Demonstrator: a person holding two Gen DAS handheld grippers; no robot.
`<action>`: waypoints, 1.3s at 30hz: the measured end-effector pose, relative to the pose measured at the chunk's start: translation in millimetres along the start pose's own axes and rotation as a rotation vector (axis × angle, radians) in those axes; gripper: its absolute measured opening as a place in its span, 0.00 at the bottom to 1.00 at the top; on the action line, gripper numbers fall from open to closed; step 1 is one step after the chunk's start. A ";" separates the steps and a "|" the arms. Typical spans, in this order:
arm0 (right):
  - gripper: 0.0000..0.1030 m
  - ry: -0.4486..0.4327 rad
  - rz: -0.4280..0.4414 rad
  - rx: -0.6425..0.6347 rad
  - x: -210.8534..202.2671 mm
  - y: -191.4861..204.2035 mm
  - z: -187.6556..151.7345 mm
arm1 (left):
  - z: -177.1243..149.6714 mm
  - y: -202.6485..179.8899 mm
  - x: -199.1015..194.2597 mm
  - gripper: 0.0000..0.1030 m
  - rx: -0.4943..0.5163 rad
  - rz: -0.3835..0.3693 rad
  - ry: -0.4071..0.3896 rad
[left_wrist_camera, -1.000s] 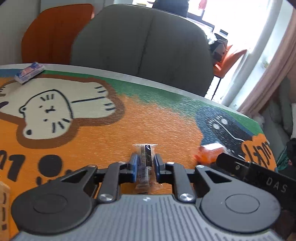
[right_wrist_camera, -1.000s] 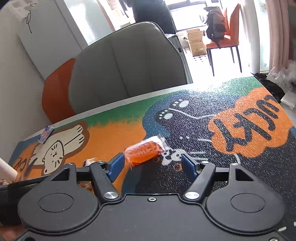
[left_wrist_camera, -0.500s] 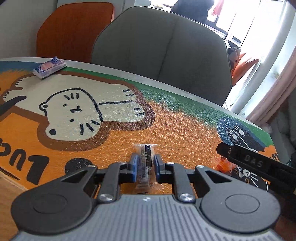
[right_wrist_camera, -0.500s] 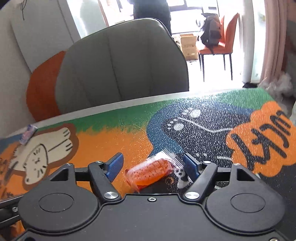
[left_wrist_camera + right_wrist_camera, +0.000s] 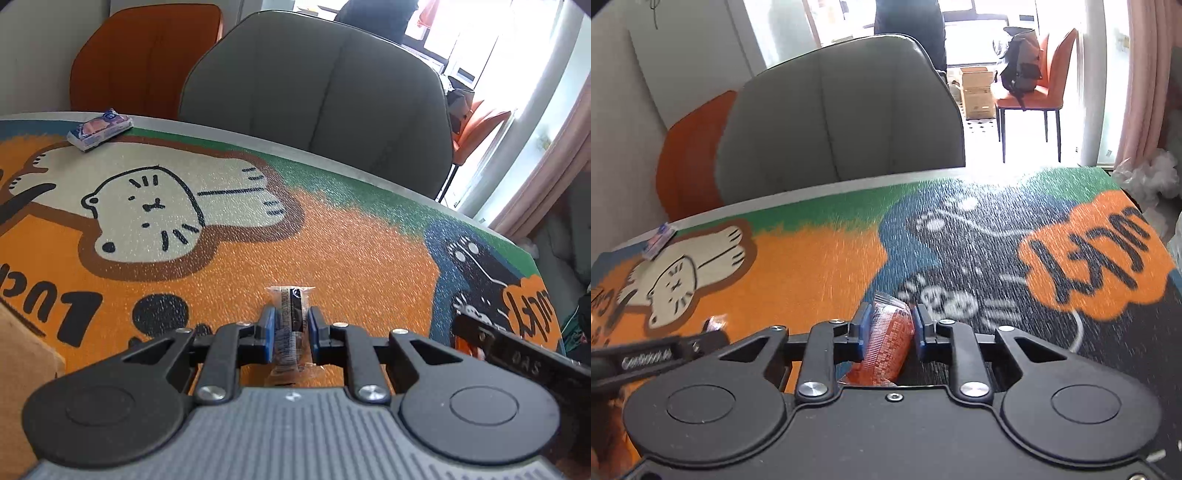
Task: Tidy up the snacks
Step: 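Carry the clear stick and orange packet over the cardboard box with both grippers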
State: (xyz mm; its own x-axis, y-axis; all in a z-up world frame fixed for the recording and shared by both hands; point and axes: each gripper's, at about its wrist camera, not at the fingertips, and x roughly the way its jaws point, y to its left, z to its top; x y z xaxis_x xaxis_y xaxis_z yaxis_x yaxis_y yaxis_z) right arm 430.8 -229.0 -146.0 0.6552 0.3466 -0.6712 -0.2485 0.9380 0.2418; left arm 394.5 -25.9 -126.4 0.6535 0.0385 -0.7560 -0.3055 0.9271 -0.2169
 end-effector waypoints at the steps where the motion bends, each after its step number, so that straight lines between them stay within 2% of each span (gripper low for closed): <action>1: 0.21 0.004 0.006 -0.002 -3.1 -0.7 -2.0 | -1.6 -0.8 -1.3 0.17 0.003 -0.006 0.003; 9: 0.22 0.021 -0.005 -0.003 -25.4 -1.8 -17.5 | -14.0 -6.4 -14.2 0.17 0.033 -0.025 0.016; 11: 0.26 0.028 -0.017 -0.027 -23.7 2.9 -21.8 | -17.0 -7.7 -14.1 0.17 0.050 -0.017 0.030; 13: 0.37 0.023 -0.028 -0.047 -23.6 7.1 -26.5 | -20.3 -8.7 -15.8 0.18 0.070 -0.012 0.028; 17: 0.41 0.029 -0.046 -0.073 -26.6 15.2 -34.7 | -24.2 -11.9 -17.1 0.20 0.108 0.006 0.029; 27: 0.40 0.044 -0.099 -0.063 -46.6 13.4 -53.1 | -33.8 -4.5 -28.9 0.15 0.106 -0.004 0.044; 28: 0.34 0.045 -0.098 -0.064 -48.5 13.2 -55.8 | -36.3 -3.9 -31.9 0.15 0.106 -0.008 0.047; 31: 0.23 0.053 -0.072 -0.055 -55.3 12.5 -60.1 | -42.8 -1.4 -43.6 0.15 0.112 -0.020 0.046; 39: 0.22 0.001 -0.025 -0.060 -87.6 26.6 -60.6 | -46.7 4.1 -85.0 0.15 0.124 -0.057 0.008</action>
State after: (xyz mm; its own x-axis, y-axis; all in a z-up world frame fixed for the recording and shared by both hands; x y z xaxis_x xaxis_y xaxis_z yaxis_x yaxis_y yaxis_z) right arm 323.6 -234.9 -123.2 0.6609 0.3229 -0.6774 -0.2745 0.9441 0.1822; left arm 305.3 -42.8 -91.9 0.6616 -0.0179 -0.7496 -0.1802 0.9666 -0.1821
